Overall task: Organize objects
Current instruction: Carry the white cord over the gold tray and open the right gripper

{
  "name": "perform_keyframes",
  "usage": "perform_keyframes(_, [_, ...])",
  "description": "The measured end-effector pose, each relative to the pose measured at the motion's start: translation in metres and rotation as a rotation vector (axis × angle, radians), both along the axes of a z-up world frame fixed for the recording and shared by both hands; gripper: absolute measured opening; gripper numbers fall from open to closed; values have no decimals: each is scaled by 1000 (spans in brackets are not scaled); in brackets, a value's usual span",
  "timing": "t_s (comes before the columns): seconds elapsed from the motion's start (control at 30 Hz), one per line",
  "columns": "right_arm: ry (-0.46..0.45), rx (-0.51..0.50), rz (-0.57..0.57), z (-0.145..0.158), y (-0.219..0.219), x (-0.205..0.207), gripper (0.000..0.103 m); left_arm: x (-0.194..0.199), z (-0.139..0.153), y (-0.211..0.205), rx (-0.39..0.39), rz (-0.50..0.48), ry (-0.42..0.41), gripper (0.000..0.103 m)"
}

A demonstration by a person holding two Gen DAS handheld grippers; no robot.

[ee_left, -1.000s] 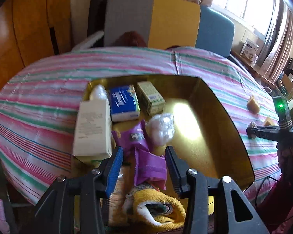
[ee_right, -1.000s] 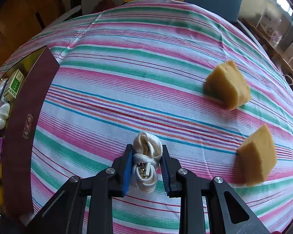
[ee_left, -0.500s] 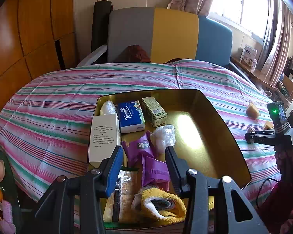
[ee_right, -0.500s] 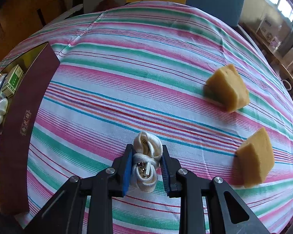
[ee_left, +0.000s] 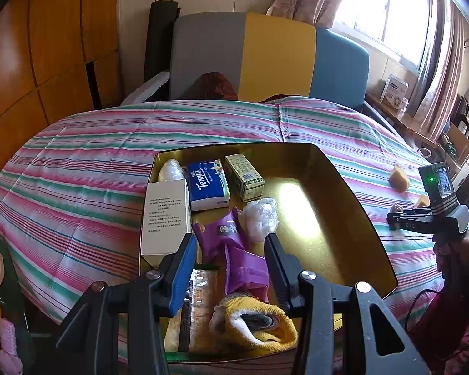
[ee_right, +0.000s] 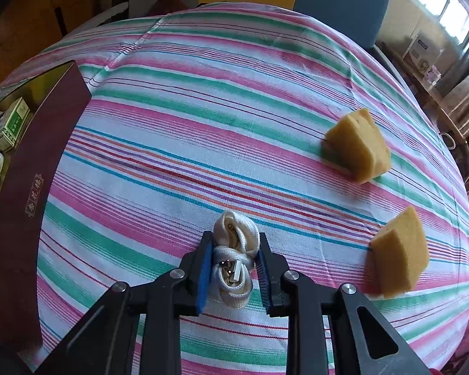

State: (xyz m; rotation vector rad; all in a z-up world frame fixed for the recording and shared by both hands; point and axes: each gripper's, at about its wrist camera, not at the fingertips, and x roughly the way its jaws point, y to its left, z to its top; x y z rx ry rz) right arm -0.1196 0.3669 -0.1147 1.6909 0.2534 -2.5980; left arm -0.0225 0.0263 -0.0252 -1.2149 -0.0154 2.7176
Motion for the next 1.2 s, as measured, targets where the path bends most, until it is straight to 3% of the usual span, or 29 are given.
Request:
perform_keyframes(0.27, [-2, -12, -48, 4, 0, 2, 25, 1, -1, -6, 15, 8, -2, 45])
perform_keyframes(0.4, [57, -75, -33, 33, -11, 12, 25, -1, 1, -16, 28, 36, 5, 45])
perform_keyframes(0.53, [143, -158, 68, 75, -49, 31, 25, -3, 4, -29, 38, 75, 13, 45])
perform_keyframes(0.67, [175, -247, 253, 99, -113, 53, 25, -3, 3, -39, 41, 102, 10, 45])
perform_keyframes(0.83, [106, -290, 433, 82, -188, 78, 25, -2, 0, -42, 44, 102, 3, 45])
perform_keyframes(0.93, [37, -302, 485, 59, -220, 83, 26, -2, -2, -40, 45, 92, -3, 45])
perform_keyframes(1.2, [-73, -341, 516, 20, -245, 85, 31, -5, -8, -32, 41, 69, -23, 45])
